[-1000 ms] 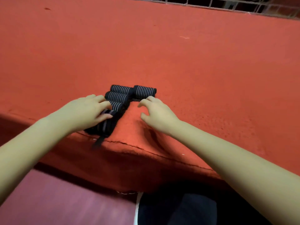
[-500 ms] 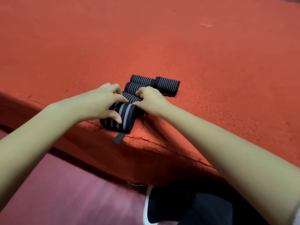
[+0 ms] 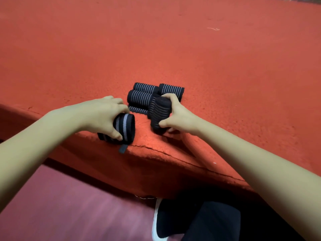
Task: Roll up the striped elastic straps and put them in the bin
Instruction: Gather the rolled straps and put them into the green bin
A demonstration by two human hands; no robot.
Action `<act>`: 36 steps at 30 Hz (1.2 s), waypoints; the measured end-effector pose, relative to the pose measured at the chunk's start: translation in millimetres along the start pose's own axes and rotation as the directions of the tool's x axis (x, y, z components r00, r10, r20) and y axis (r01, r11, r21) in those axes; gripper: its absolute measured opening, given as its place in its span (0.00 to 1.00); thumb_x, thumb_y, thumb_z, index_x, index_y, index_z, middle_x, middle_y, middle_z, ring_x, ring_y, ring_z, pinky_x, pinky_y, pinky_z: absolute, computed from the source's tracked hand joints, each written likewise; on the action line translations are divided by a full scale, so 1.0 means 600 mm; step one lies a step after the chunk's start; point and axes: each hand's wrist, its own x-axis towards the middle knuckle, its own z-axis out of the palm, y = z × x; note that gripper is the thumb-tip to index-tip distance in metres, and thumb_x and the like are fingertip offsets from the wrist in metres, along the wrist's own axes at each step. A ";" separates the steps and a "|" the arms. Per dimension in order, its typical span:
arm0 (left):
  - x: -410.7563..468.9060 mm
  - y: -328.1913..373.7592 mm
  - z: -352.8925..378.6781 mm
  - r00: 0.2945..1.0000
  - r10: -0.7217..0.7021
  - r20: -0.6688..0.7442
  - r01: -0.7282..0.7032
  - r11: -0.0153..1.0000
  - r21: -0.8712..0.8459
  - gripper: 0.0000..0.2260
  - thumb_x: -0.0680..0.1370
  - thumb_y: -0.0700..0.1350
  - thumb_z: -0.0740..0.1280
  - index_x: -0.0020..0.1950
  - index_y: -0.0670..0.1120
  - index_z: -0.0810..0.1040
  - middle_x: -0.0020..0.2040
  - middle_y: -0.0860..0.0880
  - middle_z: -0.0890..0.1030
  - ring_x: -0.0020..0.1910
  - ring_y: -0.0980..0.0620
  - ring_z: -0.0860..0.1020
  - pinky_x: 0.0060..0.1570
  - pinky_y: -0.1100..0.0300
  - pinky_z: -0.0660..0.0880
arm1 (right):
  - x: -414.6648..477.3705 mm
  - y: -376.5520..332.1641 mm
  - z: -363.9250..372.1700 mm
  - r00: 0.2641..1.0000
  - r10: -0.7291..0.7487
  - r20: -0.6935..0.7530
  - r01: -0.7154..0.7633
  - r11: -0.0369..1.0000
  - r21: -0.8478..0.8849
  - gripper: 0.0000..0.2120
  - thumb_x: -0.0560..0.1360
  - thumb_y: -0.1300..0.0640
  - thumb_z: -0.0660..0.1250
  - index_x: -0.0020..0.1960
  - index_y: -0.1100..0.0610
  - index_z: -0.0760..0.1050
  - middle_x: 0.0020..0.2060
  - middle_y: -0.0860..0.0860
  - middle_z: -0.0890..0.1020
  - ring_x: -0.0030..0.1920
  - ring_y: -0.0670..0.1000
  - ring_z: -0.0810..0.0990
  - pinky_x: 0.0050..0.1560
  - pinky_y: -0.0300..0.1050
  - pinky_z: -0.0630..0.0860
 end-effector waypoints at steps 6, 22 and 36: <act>-0.004 0.066 -0.029 0.968 -0.024 -0.251 -0.053 0.954 -0.295 0.31 0.56 0.68 0.65 0.52 0.51 0.72 0.44 0.55 0.78 0.44 0.53 0.76 0.45 0.55 0.73 | -0.073 0.060 -0.067 0.985 -0.006 -0.170 0.012 0.999 0.034 0.28 0.69 0.65 0.73 0.57 0.52 0.59 0.45 0.56 0.76 0.38 0.54 0.76 0.41 0.60 0.78; 0.111 0.469 -0.056 0.843 0.460 -0.279 -0.529 0.802 -0.277 0.23 0.69 0.53 0.73 0.62 0.54 0.72 0.54 0.57 0.74 0.54 0.52 0.76 0.49 0.61 0.67 | -0.400 0.198 -0.266 0.903 0.156 -0.400 -0.177 0.984 -0.014 0.21 0.71 0.63 0.72 0.59 0.51 0.69 0.45 0.50 0.79 0.39 0.49 0.78 0.45 0.49 0.81; 0.103 0.842 -0.071 0.579 0.786 -0.216 -0.815 0.567 -0.122 0.30 0.67 0.53 0.74 0.67 0.55 0.68 0.59 0.57 0.77 0.57 0.52 0.76 0.54 0.53 0.73 | -0.823 0.289 -0.336 0.542 0.411 -0.733 -0.611 0.792 -0.008 0.22 0.72 0.59 0.69 0.61 0.50 0.63 0.37 0.49 0.75 0.27 0.40 0.72 0.28 0.31 0.67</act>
